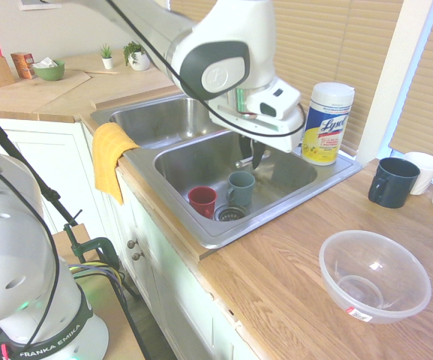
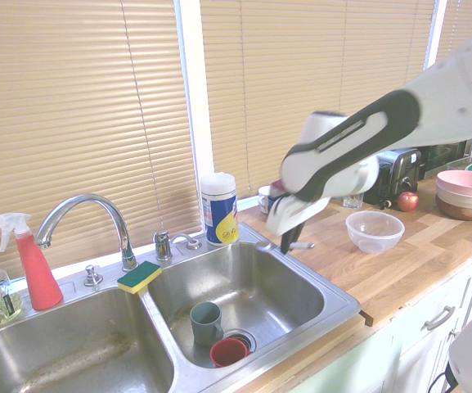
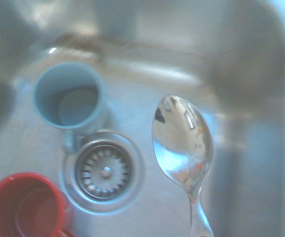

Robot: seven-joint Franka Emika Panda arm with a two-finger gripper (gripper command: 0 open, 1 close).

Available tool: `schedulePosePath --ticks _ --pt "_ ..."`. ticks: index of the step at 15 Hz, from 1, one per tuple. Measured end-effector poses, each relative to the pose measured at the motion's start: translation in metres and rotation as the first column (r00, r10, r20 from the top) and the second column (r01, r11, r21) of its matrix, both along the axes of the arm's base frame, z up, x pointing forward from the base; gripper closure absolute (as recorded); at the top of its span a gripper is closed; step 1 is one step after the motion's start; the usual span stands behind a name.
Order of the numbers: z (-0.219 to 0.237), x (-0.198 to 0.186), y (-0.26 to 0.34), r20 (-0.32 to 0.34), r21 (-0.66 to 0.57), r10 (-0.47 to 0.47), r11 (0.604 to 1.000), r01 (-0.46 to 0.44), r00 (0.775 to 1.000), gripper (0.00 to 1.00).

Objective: Put the spoon into the sink

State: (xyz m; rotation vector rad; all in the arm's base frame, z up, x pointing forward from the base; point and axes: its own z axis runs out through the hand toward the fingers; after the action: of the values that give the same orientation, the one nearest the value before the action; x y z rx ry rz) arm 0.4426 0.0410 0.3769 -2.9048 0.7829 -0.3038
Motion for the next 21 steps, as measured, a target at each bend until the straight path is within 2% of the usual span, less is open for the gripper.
schedulePosePath --ticks 3,9,15,21 --pt "-0.031 0.023 0.044 -0.037 -0.057 0.002 0.998 -0.004 0.999 1.0" --pt "-0.097 0.078 0.08 -0.121 -0.102 -0.004 0.995 -0.008 0.993 1.0" --pt "-0.162 0.096 0.099 -0.214 -0.147 -0.007 0.989 -0.025 0.977 1.0" --pt "-0.173 0.109 0.089 -0.272 -0.18 -0.053 0.984 0.003 0.961 1.0"
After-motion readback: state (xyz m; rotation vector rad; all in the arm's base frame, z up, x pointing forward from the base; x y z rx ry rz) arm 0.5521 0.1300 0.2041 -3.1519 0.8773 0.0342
